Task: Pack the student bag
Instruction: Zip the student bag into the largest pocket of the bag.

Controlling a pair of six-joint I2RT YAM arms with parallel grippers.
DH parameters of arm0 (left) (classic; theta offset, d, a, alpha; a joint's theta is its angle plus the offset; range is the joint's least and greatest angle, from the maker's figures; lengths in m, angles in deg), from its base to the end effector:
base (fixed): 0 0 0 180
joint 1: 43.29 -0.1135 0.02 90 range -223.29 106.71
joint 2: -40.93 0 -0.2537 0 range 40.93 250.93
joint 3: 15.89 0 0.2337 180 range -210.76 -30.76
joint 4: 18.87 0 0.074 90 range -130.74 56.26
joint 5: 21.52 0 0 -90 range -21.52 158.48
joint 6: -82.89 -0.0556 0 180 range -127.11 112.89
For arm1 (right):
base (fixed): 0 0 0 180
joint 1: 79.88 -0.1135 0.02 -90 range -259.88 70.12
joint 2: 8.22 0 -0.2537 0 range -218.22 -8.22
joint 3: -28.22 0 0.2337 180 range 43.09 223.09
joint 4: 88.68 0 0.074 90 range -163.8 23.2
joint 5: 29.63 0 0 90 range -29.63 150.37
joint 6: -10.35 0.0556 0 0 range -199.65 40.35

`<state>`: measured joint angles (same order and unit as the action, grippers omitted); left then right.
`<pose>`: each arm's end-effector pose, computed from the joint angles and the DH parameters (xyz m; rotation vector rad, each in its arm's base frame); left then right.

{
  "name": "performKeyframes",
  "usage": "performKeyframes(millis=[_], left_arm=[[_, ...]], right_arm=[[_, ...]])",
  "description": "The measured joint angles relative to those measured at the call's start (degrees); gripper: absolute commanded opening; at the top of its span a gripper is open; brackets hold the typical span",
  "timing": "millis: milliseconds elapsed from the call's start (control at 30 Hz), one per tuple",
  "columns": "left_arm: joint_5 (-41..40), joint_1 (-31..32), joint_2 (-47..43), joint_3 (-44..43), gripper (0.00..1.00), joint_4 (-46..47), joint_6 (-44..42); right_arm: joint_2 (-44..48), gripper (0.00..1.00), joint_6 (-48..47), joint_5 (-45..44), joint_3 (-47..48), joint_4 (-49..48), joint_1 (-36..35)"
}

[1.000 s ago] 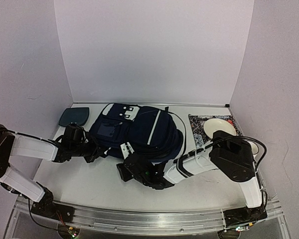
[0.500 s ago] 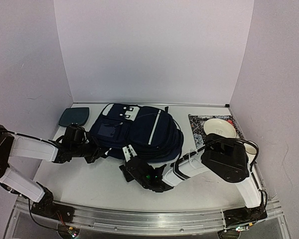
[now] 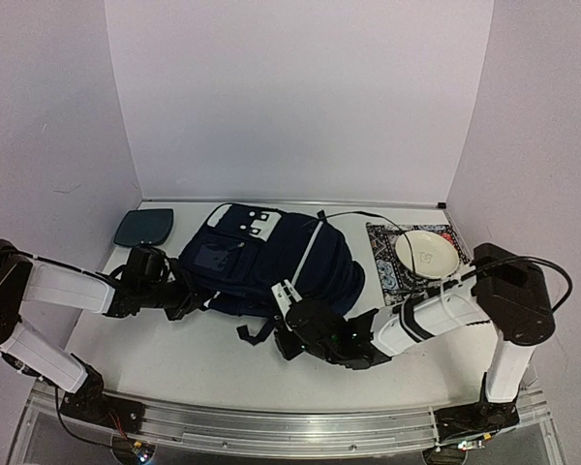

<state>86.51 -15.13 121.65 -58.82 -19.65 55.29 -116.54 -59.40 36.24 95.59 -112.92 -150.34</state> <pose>0.2237 -0.1393 0.1416 -0.5502 2.4315 -1.1281 0.1538 0.3653 0.1653 -0.5251 1.8229 0.7102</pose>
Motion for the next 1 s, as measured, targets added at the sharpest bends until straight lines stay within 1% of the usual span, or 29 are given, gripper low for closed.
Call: performKeyframes(millis=[100, 200, 333, 500, 600, 633, 700, 733, 800, 867, 933, 1000], left_arm=[[0.5, -2.7, 0.8, -0.9, 0.0, -2.4, -3.5], [0.0, -5.2, 2.3, -3.5, 0.0, -6.0, -7.6], [-0.3, -7.3, 5.1, -7.5, 0.0, -10.3, -13.3], [-1.1, -9.4, 12.7, -15.4, 0.0, -15.8, -20.0], [-1.6, -10.2, 17.6, -20.8, 0.01, -17.8, -23.3], [-1.9, -10.3, 19.0, -22.5, 0.04, -18.3, -24.2], [-2.5, -10.6, 21.4, -25.7, 0.15, -19.1, -26.0], [-3.4, -10.8, 22.0, -26.7, 0.22, -19.1, -26.5], [-5.5, -11.7, 22.5, -28.1, 0.39, -18.9, -27.8], [-7.1, -13.1, 22.0, -28.4, 0.52, -18.5, -27.9], [-7.9, -14.1, 20.7, -28.1, 0.61, -18.6, -28.0], [-8.5, -14.6, 17.5, -26.1, 0.66, -18.5, -27.6]], right_arm=[[4.7, 0.0, 0.0, 0.6, -2.7, 4.8, -0.1], [9.1, 0.0, -0.1, 0.6, -4.5, 10.1, -0.5], [12.8, 0.0, -0.6, 0.6, -4.9, 15.5, -0.7], [14.8, 0.0, -0.9, 0.9, -4.9, 20.7, -0.7], [15.0, 0.0, -1.3, 2.8, -3.7, 22.8, -0.6], [14.8, 0.0, -1.5, 3.8, -2.7, 23.7, -0.5], [13.2, 0.0, -1.8, 5.6, 0.1, 24.7, -0.5], [11.9, 0.0, -1.9, 6.7, 1.8, 25.0, -0.5], [8.5, 0.0, -2.0, 9.2, 5.0, 25.0, -0.6], [4.7, 0.0, -2.0, 11.2, 8.1, 24.9, -0.7], [1.4, 0.0, -1.8, 12.4, 10.9, 24.4, -0.8], [-1.8, 0.0, -1.5, 13.2, 14.0, 23.8, -0.9]])
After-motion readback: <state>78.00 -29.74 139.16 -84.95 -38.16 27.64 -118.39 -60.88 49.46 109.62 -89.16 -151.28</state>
